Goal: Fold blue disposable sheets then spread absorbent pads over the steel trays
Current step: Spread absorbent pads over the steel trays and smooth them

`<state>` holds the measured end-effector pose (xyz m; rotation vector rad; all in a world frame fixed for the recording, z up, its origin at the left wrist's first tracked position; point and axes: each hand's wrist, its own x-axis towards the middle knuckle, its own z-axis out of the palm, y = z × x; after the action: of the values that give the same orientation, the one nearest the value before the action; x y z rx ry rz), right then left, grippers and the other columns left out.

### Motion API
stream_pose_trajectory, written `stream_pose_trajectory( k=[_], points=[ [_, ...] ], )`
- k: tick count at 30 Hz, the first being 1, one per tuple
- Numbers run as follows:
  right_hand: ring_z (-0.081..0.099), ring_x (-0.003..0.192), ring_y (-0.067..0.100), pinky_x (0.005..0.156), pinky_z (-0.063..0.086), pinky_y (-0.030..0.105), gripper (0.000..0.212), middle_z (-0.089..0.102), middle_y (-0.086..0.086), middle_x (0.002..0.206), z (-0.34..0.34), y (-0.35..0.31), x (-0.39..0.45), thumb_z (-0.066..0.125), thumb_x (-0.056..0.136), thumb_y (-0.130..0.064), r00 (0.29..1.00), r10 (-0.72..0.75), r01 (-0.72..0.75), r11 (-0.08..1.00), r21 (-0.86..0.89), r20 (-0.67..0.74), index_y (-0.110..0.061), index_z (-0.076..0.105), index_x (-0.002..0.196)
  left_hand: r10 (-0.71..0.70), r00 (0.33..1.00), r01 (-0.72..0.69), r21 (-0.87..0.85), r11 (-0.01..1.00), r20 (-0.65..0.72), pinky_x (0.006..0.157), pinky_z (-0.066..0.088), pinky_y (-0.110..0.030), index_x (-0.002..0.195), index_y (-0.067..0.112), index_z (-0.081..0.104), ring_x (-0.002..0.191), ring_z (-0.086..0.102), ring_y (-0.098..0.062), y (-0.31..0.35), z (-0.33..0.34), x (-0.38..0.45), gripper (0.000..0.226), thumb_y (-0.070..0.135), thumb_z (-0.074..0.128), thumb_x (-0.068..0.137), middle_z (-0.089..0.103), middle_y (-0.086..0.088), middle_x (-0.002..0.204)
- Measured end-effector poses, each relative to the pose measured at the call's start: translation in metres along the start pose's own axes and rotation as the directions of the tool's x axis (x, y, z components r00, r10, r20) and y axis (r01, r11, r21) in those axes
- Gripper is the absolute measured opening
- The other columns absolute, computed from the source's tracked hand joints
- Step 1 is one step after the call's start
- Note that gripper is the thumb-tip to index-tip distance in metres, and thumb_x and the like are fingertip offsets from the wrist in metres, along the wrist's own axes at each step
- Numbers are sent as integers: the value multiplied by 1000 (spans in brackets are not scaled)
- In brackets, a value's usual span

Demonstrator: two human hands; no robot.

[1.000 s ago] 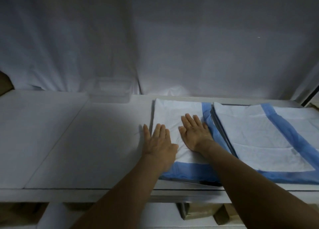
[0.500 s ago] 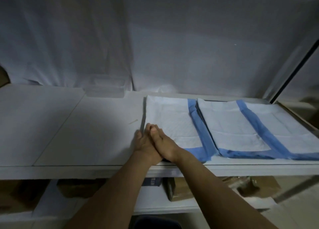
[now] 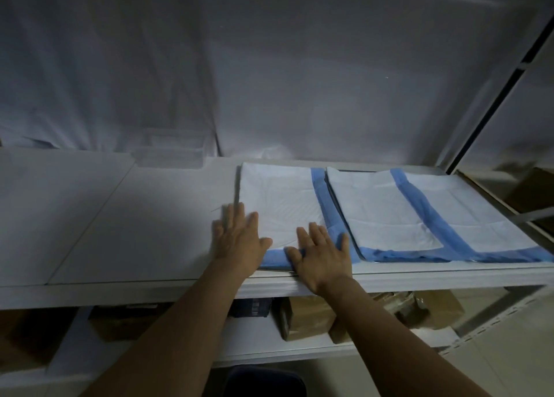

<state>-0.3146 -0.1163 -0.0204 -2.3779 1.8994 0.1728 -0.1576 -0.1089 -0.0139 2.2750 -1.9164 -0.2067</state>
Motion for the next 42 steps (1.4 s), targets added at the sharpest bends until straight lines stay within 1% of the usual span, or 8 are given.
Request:
stream_pose_trajectory(
  k=[3, 6, 19, 24, 26, 28, 32, 42],
  points=[
    [8, 146, 20, 117, -1, 49, 62, 18, 3, 156, -4, 3, -2, 15, 95, -59, 995, -42, 48, 996, 69, -88, -25, 25, 146, -257, 950, 222, -194, 955, -177, 90, 42, -35, 125, 12, 43, 118, 43, -26, 2, -8, -15, 59, 51, 60, 83, 41, -11, 133],
    [4, 147, 15, 117, -5, 49, 63, 17, -4, 157, -5, 11, -13, 20, 93, -64, 984, -148, 162, 975, 149, -97, -31, 26, 147, -371, 921, 328, -277, 903, -121, 65, 41, -31, 116, 10, 45, 98, 54, -24, 2, -13, -27, 47, 44, 59, 86, 45, -8, 118],
    [-5, 148, 19, 119, -3, 39, 60, 2, 1, 160, 2, 29, -35, 25, 100, -46, 986, -150, 153, 988, 36, -73, -21, 10, 152, -459, 889, 381, -533, 755, -14, 66, 41, -30, 109, 0, 49, 87, 56, -26, 2, -15, -22, 17, 10, 51, 95, 60, -17, 110],
    [7, 147, 22, 119, 7, 39, 54, 14, 4, 157, -5, 32, -22, 29, 101, -40, 985, -158, 158, 987, -7, -69, -18, 19, 149, -242, 957, 182, -315, 931, -160, 91, 45, -34, 126, 15, 50, 112, 50, -26, 2, -13, -25, 35, 8, 50, 91, 45, -12, 134],
    [12, 145, 22, 119, 12, 39, 52, 19, 4, 155, -7, 32, -16, 31, 100, -38, 984, -167, 166, 986, -24, -60, -18, 22, 147, 53, 970, -61, -23, 998, -236, 108, 34, -35, 131, 22, 52, 131, 37, -23, 7, -13, -26, 37, 19, 48, 94, 36, -5, 147],
    [17, 143, 22, 118, 15, 38, 51, 23, 4, 152, -8, 32, -12, 33, 100, -38, 984, -172, 170, 985, -40, -49, -18, 24, 147, 304, 938, -302, 36, 953, -168, 105, 34, -32, 125, 21, 58, 125, 43, -19, 16, -9, -29, 33, 31, 42, 97, 48, -1, 138],
    [22, 141, 21, 116, 18, 38, 50, 28, 3, 149, -10, 33, -10, 34, 99, -39, 987, -157, 155, 987, -45, -45, -19, 27, 145, 271, 962, -272, -26, 962, -34, 100, 38, -26, 128, 17, 56, 121, 49, -17, 11, 6, -27, 37, 33, 46, 96, 54, 0, 134],
    [32, 133, 19, 113, 24, 35, 41, 36, 3, 141, -9, 34, -15, 31, 99, -34, 989, -134, 138, 989, 53, -68, -15, 37, 135, 220, 972, -225, -55, 973, -83, 79, 48, -29, 109, 12, 69, 94, 61, -23, -1, 6, -33, 27, 25, 49, 96, 68, -7, 103]
  ],
)
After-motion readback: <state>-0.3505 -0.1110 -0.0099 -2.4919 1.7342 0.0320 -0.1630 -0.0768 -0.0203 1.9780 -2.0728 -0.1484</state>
